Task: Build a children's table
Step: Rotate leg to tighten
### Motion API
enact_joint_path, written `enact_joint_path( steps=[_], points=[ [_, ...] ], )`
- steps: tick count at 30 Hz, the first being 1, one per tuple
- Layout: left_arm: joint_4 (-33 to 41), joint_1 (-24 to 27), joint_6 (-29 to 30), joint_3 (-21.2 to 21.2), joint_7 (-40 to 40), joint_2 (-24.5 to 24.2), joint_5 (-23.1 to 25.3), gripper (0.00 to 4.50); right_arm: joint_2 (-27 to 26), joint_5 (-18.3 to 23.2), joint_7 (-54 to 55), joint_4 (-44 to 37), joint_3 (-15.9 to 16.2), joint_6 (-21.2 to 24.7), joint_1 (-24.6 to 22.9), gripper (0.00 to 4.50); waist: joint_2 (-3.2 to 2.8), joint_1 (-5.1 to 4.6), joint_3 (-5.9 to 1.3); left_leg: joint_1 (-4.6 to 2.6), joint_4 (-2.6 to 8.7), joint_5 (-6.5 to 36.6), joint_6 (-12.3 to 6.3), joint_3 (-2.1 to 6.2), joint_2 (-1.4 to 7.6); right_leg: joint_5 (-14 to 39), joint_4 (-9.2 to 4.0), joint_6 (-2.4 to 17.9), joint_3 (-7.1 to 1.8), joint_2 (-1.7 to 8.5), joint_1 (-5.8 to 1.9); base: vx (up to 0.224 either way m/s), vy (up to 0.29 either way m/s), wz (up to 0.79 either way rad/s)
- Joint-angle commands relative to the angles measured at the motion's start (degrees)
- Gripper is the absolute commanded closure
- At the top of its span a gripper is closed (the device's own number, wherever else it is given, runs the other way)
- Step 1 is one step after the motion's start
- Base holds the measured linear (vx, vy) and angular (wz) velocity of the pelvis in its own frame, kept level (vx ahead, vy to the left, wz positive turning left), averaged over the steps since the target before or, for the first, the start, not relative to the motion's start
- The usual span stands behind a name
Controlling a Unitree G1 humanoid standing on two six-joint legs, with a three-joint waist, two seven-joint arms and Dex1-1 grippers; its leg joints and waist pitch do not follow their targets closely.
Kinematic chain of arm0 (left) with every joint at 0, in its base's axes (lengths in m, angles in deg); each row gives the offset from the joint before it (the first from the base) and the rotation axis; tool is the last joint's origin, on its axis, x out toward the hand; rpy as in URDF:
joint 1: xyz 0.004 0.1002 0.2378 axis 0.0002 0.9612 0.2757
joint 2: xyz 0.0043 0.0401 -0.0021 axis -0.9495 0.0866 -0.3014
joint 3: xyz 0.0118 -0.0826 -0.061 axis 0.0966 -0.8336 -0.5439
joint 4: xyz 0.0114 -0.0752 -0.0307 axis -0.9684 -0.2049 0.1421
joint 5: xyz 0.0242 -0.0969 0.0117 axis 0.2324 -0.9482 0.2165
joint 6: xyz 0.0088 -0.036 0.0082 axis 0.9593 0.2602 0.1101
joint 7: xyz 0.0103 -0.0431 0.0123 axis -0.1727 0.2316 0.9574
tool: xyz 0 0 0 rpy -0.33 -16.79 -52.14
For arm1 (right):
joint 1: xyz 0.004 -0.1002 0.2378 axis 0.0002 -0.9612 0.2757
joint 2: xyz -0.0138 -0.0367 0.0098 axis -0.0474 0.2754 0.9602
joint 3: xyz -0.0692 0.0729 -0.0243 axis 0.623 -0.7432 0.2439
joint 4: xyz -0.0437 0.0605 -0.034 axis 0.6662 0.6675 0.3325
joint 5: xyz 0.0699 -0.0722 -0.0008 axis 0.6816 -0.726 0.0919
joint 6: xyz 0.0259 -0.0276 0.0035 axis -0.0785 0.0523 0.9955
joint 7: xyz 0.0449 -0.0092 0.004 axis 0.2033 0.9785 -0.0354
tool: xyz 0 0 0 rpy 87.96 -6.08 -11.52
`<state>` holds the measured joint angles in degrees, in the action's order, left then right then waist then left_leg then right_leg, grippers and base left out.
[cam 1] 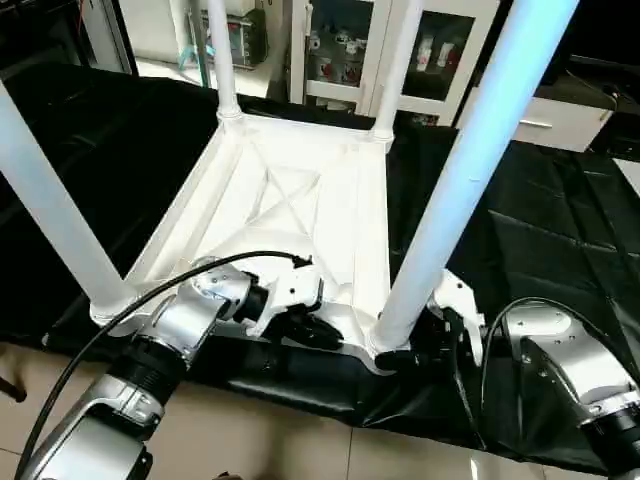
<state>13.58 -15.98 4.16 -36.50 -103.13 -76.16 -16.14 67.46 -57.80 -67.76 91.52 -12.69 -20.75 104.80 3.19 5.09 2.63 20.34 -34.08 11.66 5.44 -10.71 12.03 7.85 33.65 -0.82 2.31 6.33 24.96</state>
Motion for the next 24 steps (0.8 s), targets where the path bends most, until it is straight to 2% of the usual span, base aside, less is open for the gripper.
enact_joint_path(
  steps=[1,3,6,7,8,9,10,11,12,13,14,15,16,17,18,19,20,22,23,24],
  points=[
    [2.0,0.5,-0.3,2.3,-1.8,1.1,0.2,4.50,-0.2,-0.5,-0.6,0.1,0.7,-0.5,-0.1,1.71,0.08,-0.18,-3.87,-0.06,4.00,10.3,-3.98,-0.38,0.65,9.3,-2.31,14.2,-1.08,0.81,-3.74,0.000,0.000,0.00],
    [1.6,0.5,-0.1,2.3,-1.4,1.0,0.5,4.50,-0.8,-0.4,0.0,0.4,0.3,-0.4,-0.5,1.73,0.16,-0.26,-3.83,-0.09,4.00,10.7,-3.98,-0.42,0.67,10.0,-2.41,14.1,-1.09,0.78,-3.66,0.000,0.000,0.00],
    [-0.5,0.1,-0.9,2.3,2.4,1.8,2.5,4.50,-4.1,-1.6,6.6,3.8,-1.5,-0.6,0.1,1.75,0.09,-0.47,-3.64,0.08,4.17,11.9,-3.31,-0.34,0.62,12.4,-2.74,13.3,-1.07,0.80,-3.58,0.000,0.000,0.00],
    [-1.8,-0.3,-0.2,1.9,5.5,2.8,3.4,4.50,-5.3,-2.4,10.0,5.5,-2.2,-0.4,0.7,1.75,0.08,-0.56,-3.39,0.03,4.40,14.6,-2.34,-0.27,0.58,17.2,-3.27,11.9,-1.01,0.77,-3.40,-0.051,-0.010,-0.02],
    [-3.9,-1.1,0.7,1.3,10.0,4.7,4.3,4.50,-7.6,-3.0,15.4,8.0,-3.8,0.1,1.6,1.75,0.68,-0.84,-3.31,0.03,4.44,17.0,-1.25,-0.19,0.49,22.1,-3.74,10.0,-0.95,0.87,-3.13,-0.051,-0.010,-0.02],
    [-5.0,-1.6,1.2,0.9,12.4,5.8,4.7,4.50,-8.9,-3.2,18.4,9.4,-4.7,0.4,2.1,1.75,0.46,-0.91,-3.14,-0.18,4.53,18.4,-0.52,-0.01,0.42,25.1,-3.97,9.2,-0.82,0.88,-2.94,-0.054,-0.010,0.00],
    [-5.7,-1.9,1.4,0.6,13.8,6.4,4.9,4.50,-9.7,-3.3,20.1,10.3,-5.3,0.6,2.4,1.75,0.42,-1.33,-3.08,-0.61,4.45,21.3,0.57,0.25,0.19,30.9,-4.80,7.0,-0.45,0.84,-2.56,-0.065,-0.007,-0.02],
    [-8.0,-3.4,3.1,-0.4,19.2,9.0,5.4,4.50,-13.2,-3.7,28.7,13.2,-7.8,1.4,4.2,1.75,0.77,-2.00,-3.20,-0.24,4.49,21.7,1.07,0.67,0.03,33.5,-4.98,5.3,-0.21,0.95,-2.79,-0.065,-0.007,-0.02],
    [-8.6,-3.8,3.4,-0.6,20.5,9.6,5.6,4.50,-14.0,-3.7,30.4,13.8,-8.3,1.6,4.6,1.76,0.85,-2.68,-3.14,0.23,4.57,22.3,1.46,1.11,-0.14,36.7,-5.42,3.4,0.29,0.97,-2.98,-0.073,0.001,-0.09],
    [-9.3,-4.2,3.9,-0.9,22.4,10.3,5.8,4.50,-14.9,-3.8,32.6,14.6,-9.0,1.8,5.1,1.76,0.68,-2.84,-3.17,0.12,4.50,22.7,1.52,1.28,-0.20,38.0,-5.76,2.8,0.52,1.07,-2.91,-0.070,0.011,-0.14],
    [-10.5,-4.9,4.4,-1.3,25.3,11.2,6.3,4.50,-16.2,-3.9,35.2,15.5,-9.7,2.0,5.7,1.76,0.66,-3.48,-3.40,0.54,4.57,22.3,1.45,1.67,-0.24,37.8,-5.83,2.2,0.88,1.13,-3.36,-0.070,0.011,-0.14],
    [-12.5,-6.1,5.6,-2.1,29.9,12.6,6.9,4.50,-18.0,-4.0,38.6,17.0,-10.5,2.1,6.7,1.76,0.10,-3.75,-3.52,0.63,4.79,22.1,1.17,1.83,-0.02,35.4,-6.03,2.9,1.16,1.24,-3.59,-0.053,0.027,-0.14],
    [-13.9,-6.9,6.5,-2.7,33.1,13.7,7.3,4.50,-19.3,-4.2,40.9,18.1,-11.1,2.1,7.4,1.76,0.10,-3.75,-3.52,0.63,4.79,22.1,1.17,1.83,-0.02,35.4,-6.03,2.9,1.16,1.24,-3.59,0.000,0.000,0.00],
    [-17.3,-9.1,7.4,-4.5,39.7,16.0,7.7,4.50,-22.2,-5.8,46.4,20.1,-11.5,2.1,9.0,1.76,0.00,-3.93,-3.70,0.54,4.83,22.1,0.96,1.91,0.08,31.1,-5.99,4.6,1.48,1.21,-3.56,0.000,0.000,0.00],
    [-17.5,-9.2,7.4,-4.6,40.0,16.1,7.7,4.50,-22.3,-5.8,46.6,20.2,-11.5,2.1,9.1,1.76,-0.08,-4.05,-3.60,0.63,4.90,22.2,0.88,1.90,-0.01,30.5,-5.97,5.1,1.49,1.18,-3.42,0.000,0.000,0.00],
    [-19.2,-10.2,7.3,-5.4,42.8,17.0,8.1,4.50,-23.6,-6.7,48.9,21.1,-11.4,2.2,9.8,1.76,0.18,-3.91,-3.59,0.36,4.77,22.3,0.80,1.77,-0.15,30.2,-6.24,5.3,1.61,1.05,-3.30,0.000,0.000,0.00],
    [-22.1,-11.9,6.5,-6.5,47.0,18.3,8.5,4.50,-25.8,-8.1,53.3,23.1,-11.3,1.3,11.1,1.76,0.02,-3.98,-3.55,0.04,4.70,22.5,0.42,1.61,-0.25,29.6,-6.31,5.9,1.48,1.00,-3.02,0.000,0.000,0.00],
    [-23.9,-13.0,5.8,-6.9,49.2,18.8,8.5,4.50,-27.0,-8.8,56.2,24.6,-11.5,0.1,12.1,1.78,-0.10,-4.21,-3.47,0.03,4.72,23.3,0.35,1.60,-0.27,29.8,-6.38,6.1,1.52,0.95,-2.86,0.000,0.000,0.00],
    [-26.5,-14.6,3.6,-7.2,53.7,19.5,9.7,4.50,-29.2,-10.0,59.3,27.3,-10.9,-2.5,13.6,1.78,0.36,-4.25,-3.73,0.33,4.65,22.3,0.06,1.57,-0.38,28.3,-6.22,6.2,1.48,1.06,-3.22,0.000,0.000,0.00],
    [-26.5,-14.6,3.6,-7.2,53.7,19.5,9.7,4.50,-29.2,-10.0,59.3,27.3,-10.9,-2.5,13.6,1.79,0.32,-4.29,-3.78,0.38,4.70,21.8,-0.06,1.54,-0.31,27.5,-6.04,6.5,1.35,1.09,-3.11,0.000,0.000,0.00]
  ],
)
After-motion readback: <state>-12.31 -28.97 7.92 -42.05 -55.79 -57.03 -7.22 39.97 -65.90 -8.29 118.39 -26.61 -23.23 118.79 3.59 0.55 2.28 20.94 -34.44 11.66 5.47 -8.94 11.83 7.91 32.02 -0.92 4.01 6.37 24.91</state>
